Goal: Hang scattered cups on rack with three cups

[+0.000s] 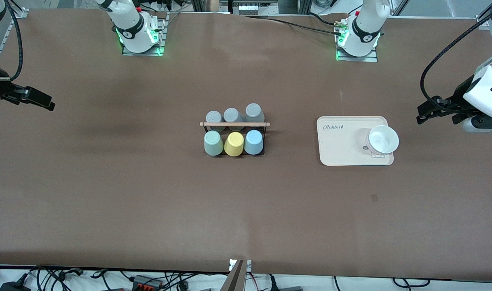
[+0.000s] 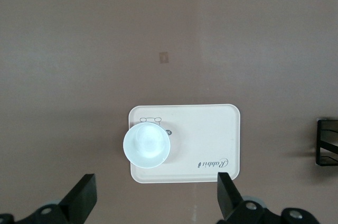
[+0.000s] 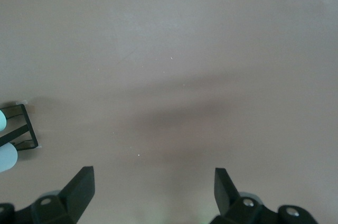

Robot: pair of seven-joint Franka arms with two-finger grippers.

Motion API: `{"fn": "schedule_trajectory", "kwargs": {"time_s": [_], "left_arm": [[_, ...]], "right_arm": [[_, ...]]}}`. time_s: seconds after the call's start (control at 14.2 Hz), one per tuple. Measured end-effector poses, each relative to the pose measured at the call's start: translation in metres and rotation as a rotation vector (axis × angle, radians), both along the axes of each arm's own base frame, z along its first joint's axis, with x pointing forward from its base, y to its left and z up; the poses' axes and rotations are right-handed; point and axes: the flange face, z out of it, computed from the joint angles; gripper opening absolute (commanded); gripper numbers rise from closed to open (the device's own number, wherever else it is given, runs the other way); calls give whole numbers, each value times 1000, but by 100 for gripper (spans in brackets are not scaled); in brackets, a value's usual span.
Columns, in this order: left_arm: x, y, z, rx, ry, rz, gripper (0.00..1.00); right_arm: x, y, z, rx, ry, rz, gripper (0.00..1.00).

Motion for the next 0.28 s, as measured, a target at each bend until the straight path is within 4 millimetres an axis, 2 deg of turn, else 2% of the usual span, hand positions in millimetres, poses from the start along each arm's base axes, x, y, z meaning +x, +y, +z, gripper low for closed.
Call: {"fn": "schedule_trajectory", "kwargs": {"time_s": [0.28], "left_arm": [[0, -1, 0, 0, -5, -3, 100]], "right_arm": [[0, -2, -3, 0, 7, -4, 100]]}}
